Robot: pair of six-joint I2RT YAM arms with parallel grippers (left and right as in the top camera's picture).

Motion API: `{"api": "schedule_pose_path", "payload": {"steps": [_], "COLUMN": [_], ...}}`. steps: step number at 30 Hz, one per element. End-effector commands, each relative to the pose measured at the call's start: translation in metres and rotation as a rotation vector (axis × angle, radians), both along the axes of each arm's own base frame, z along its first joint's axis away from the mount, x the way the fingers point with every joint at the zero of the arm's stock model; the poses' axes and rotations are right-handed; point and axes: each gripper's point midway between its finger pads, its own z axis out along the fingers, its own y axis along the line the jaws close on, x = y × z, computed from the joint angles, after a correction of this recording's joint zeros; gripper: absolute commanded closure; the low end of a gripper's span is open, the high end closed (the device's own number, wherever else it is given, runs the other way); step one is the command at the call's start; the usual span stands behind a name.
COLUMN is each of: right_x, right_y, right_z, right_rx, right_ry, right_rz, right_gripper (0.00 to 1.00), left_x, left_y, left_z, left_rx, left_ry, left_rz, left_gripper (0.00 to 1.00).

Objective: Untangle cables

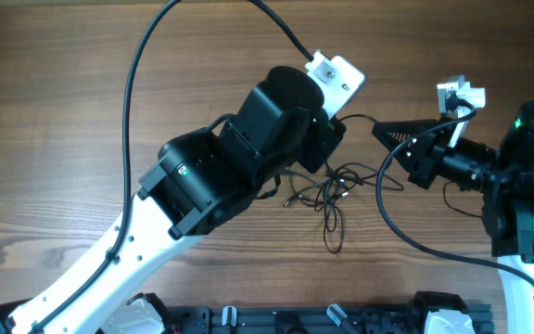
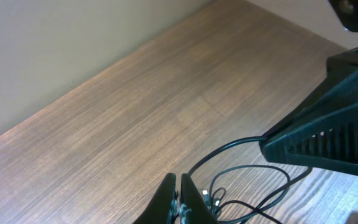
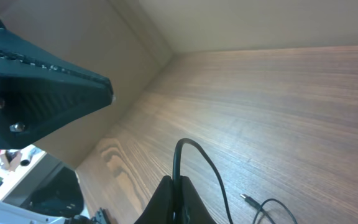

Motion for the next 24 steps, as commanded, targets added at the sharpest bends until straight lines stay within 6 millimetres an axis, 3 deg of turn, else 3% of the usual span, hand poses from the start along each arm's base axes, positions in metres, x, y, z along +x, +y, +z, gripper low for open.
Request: {"api": "schedule_pose_path", "payload": {"steps": [1,6,11,15,19,24], "right_x": [0.007,0.02,0.022,0.014,0.008,0.001], "right_y": [-0.004,-0.006,-0.006,-0.005,-0.004,0.001], "right_z": [0.011,0.049,0.102,0.136,0.147,0.148], "right_rx": [-0.004,0.098,0.227,0.296,0.32,0.308], "right_ry": [-0.036,-0.1,-0.215,-0.31,-0.336,-0.34], "right_rz": [-0.035,-0.076,-0.081,-0.058,-0.032,0.014], "right_gripper": [0.95,0.96,0.96,0.96,0.96,0.96], "left_x": [0.003,0.012,0.027,0.028,0.029,0.002], "left_y": [0.008,0.023,0.049,0.049,0.043,0.013], "left_z": [0.008,0.003,-0.007,-0.008,-0.002,0.019], "left_rx": [-0.012,-0.058,-0.123,-0.167,-0.233,-0.268], "left_ry": [-0.018,0.049,0.154,0.217,0.259,0.218], "left_rz": [0.038,0.165,0.313,0.263,0.193,-0.18], "left_gripper": [0.96,0.96,0.96,0.96,0.96,0.67]}}
